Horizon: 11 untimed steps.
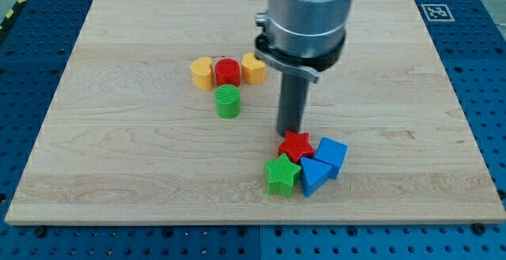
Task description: Keep green blocks and red star in a vertical line
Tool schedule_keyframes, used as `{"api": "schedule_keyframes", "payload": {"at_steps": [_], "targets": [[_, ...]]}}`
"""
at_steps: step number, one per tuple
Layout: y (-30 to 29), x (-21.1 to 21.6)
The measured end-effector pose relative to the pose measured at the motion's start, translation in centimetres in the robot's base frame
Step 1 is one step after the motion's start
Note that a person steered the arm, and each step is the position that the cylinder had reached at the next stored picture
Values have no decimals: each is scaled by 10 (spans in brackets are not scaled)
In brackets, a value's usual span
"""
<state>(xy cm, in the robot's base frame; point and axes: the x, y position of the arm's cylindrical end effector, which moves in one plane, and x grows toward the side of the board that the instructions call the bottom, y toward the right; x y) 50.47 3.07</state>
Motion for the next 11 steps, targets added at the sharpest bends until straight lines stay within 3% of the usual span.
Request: {"api": "schedule_keyframes", "payload": {"at_steps": [5, 6, 8, 9, 10, 11], "targets": [[-55, 43], [-44, 65], [3, 70], [-20, 70], [-83, 63], [-126, 26]]}}
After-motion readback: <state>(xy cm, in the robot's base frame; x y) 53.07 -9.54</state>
